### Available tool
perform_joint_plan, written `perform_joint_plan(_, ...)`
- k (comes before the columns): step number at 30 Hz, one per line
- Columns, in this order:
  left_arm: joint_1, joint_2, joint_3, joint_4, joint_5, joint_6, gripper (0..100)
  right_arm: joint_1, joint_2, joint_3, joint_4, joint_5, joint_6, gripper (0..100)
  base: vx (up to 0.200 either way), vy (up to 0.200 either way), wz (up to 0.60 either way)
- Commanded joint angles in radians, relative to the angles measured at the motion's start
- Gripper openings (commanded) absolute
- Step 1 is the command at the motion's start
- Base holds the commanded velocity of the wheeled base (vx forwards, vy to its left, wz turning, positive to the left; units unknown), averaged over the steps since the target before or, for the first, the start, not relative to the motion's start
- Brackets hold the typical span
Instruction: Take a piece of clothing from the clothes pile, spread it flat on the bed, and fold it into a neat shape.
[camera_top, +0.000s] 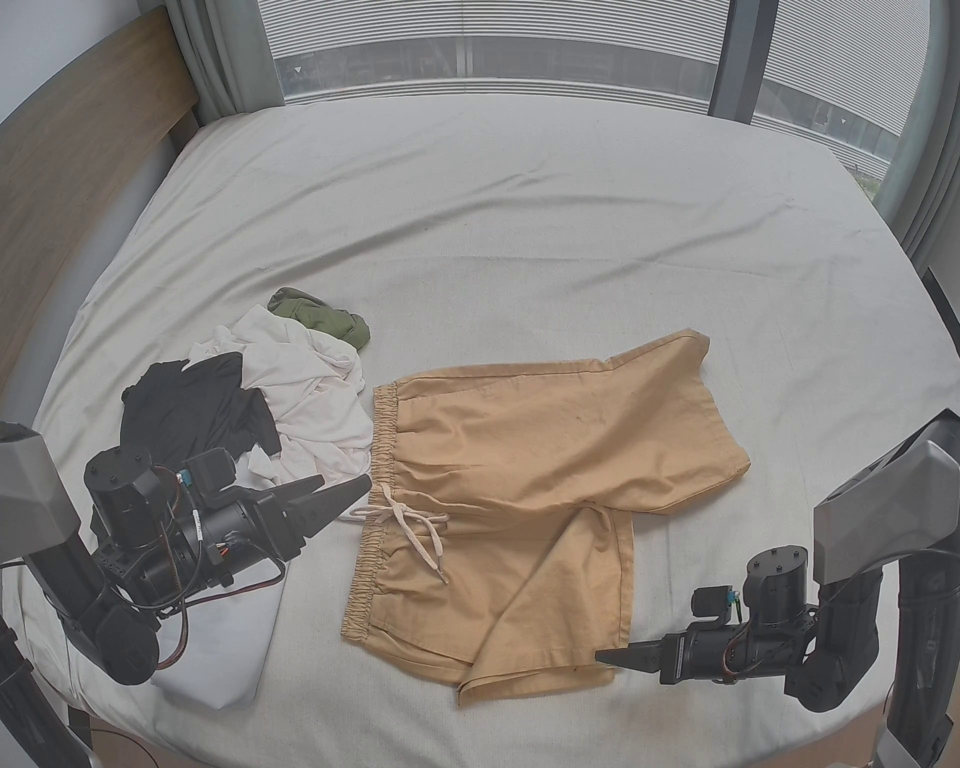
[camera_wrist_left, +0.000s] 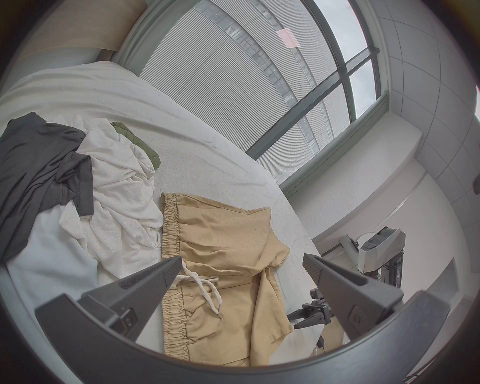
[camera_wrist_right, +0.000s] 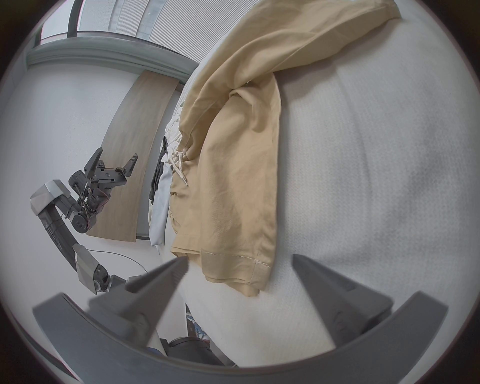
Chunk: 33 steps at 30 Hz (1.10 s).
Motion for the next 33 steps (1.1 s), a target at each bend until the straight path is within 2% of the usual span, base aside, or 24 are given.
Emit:
perform_joint_plan(1, 0.001, 0.000, -0.001, -0.001, 0.000, -0.001, 100, 0.002, 0.004, -0.004, -0.002, 0.001, 0.002, 0, 0.000, 0.000, 0.00)
perform_joint_plan(12, 0.001, -0.001, -0.001, -0.001, 0.000, -0.001, 100, -0.024, -0.015, 0.003, -0.004, 0.001, -0.001, 0, 0.000, 0.000, 0.00)
perform_joint_plan(18, -0.001, -0.001, -0.001, -0.001, 0.000, 0.001, 100, -0.118, -0.076, 0.007, -0.001, 0.004, -0.018, 0, 0.000, 0.000, 0.00)
perform_joint_plan(29, -0.002, 0.002, 0.000, -0.001, 0.000, 0.001, 100, -0.211, -0.105, -0.002, 0.004, 0.006, -0.033, 0, 0.000, 0.000, 0.00)
perform_joint_plan(33, -0.002, 0.003, -0.001, -0.001, 0.000, 0.001, 100, -0.268, -0.097, -0.020, 0.005, 0.006, -0.076, 0, 0.000, 0.000, 0.00)
